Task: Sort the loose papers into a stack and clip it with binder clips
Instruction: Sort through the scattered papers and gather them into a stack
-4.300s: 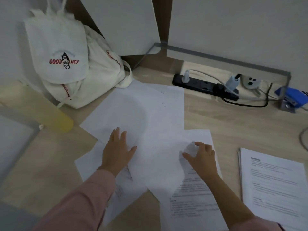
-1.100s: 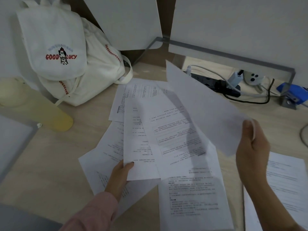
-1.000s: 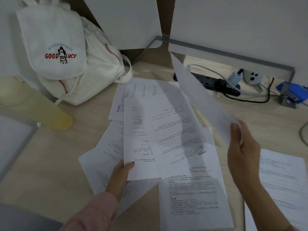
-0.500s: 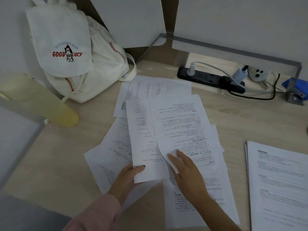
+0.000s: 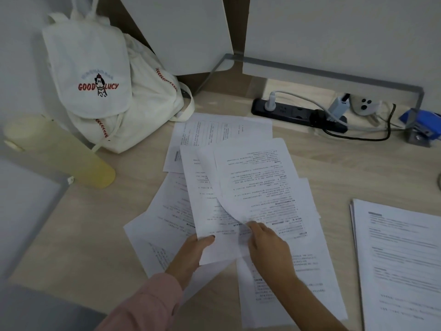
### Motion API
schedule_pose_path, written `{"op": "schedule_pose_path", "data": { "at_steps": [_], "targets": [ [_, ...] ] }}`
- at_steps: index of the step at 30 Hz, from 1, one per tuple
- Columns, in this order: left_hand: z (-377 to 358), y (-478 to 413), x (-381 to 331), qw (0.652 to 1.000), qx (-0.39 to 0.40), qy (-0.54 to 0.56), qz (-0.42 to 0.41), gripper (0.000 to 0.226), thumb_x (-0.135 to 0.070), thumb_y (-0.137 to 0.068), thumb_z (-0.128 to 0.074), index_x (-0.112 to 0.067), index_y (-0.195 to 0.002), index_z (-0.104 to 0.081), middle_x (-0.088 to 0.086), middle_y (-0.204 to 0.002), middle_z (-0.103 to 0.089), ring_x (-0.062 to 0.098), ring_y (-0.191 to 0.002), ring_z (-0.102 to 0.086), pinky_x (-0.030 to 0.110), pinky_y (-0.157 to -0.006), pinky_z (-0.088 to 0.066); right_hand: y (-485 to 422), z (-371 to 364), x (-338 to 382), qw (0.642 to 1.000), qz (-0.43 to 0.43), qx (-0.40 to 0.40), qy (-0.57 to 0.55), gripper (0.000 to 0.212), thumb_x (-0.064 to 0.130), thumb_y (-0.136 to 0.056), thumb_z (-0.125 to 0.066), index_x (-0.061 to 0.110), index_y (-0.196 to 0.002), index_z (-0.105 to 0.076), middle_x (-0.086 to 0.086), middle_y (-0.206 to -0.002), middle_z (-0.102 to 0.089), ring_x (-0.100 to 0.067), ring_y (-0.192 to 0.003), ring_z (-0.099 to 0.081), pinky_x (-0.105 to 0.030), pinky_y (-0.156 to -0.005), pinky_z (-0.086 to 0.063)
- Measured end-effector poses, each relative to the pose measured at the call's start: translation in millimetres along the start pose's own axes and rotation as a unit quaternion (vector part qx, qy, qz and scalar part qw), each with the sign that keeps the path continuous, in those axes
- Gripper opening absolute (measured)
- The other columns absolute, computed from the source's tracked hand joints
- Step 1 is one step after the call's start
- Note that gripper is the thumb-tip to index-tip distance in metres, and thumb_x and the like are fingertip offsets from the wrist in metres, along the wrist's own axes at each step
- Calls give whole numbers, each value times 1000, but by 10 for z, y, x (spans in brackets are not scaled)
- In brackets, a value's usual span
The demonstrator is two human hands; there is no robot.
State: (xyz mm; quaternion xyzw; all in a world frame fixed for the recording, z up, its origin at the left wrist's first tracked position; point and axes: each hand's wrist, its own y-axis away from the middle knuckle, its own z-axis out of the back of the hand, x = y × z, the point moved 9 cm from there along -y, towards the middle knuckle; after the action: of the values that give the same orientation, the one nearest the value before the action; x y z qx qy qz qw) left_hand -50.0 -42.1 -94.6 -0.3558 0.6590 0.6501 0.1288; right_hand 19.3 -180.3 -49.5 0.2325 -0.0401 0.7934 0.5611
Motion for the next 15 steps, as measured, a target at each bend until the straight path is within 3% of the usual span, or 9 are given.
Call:
{"op": "schedule_pose_path", "data": {
  "at_steps": [1, 2, 4, 6, 9, 10, 12, 14, 15],
  "targets": [
    [-36, 1, 6, 1000, 6, 11, 0, 26, -13, -94, -48, -11, -115, -62, 0, -97, -70, 20, -94, -65, 32, -86, -52, -5, 70, 30, 1000, 1, -4, -31, 26, 6, -78, -61, 13, -103, -63, -3, -77, -67, -16, -58, -55, -14, -39, -28],
    [-100, 13, -11, 999, 19, 36, -2, 27, -17, -95, -47, -10, -115, -63, 2, -98, -72, 21, -94, -66, 32, -85, -53, -1, 98, 69, 998, 11, -10, -64, 30, 10, -86, -48, 14, -112, -61, -6, -84, -68, -18, -65, -57, -20, -45, -35],
    [-244, 49, -89, 990, 57, 129, 1, 33, -30, -94, -44, -12, -109, -67, 8, -98, -74, 24, -93, -68, 38, -84, -55, 46, 80, 228, 990, 51, 20, -130, 38, 16, -90, -37, 17, -123, -55, -7, -107, -67, -22, -90, -62, -31, -70, -49],
    [-306, 62, -195, 976, 79, 204, 1, 36, -39, -92, -44, -16, -101, -70, 10, -97, -75, 25, -88, -71, 42, -78, -58, 107, 34, 429, 981, 98, 75, -149, 38, 27, -93, -45, 22, -131, -49, 1, -129, -57, -16, -116, -53, -27, -93, -44],
    [-199, 14, -249, 990, 40, 133, -23, 33, -28, -86, -58, -10, -112, -66, 13, -104, -73, 29, -94, -68, 37, -77, -57, 184, -57, 489, 970, 96, 149, -168, 63, 66, -79, -38, 30, -130, -49, 14, -140, -43, -3, -128, -38, -15, -101, -30],
    [-172, 0, -259, 995, 25, 94, -29, 30, -19, -88, -57, -7, -115, -64, 14, -102, -72, 29, -92, -68, 33, -71, -57, 189, 7, 436, 967, 76, 133, -203, 60, 67, -79, -39, 30, -123, -54, 15, -134, -47, -1, -123, -41, -12, -99, -31],
    [-130, -17, -301, 996, -11, 83, -42, 26, -5, -91, -50, -6, -113, -63, 10, -96, -71, 25, -86, -66, 27, -61, -57, 193, 282, 205, 973, 24, 21, -227, 38, 57, -84, -44, 25, -91, -63, 12, -103, -59, -4, -100, -53, -11, -81, -38],
    [-117, -1, -416, 989, -29, 127, -73, 24, -3, -91, -49, -13, -108, -62, 3, -95, -69, 21, -87, -64, 23, -61, -58, 233, 534, -160, 966, -83, -79, -233, 43, 52, -86, -46, 16, -63, -53, 5, -69, -56, -12, -69, -53, -18, -62, -39],
    [-135, 17, -481, 985, -32, 145, -90, 24, -5, -91, -49, -15, -109, -62, 1, -98, -68, 19, -90, -64, 22, -63, -58, 257, 577, -316, 948, -148, -74, -273, 48, 53, -85, -47, 13, -58, -53, 0, -61, -56, -14, -61, -53, -23, -60, -41]
  ]
}}
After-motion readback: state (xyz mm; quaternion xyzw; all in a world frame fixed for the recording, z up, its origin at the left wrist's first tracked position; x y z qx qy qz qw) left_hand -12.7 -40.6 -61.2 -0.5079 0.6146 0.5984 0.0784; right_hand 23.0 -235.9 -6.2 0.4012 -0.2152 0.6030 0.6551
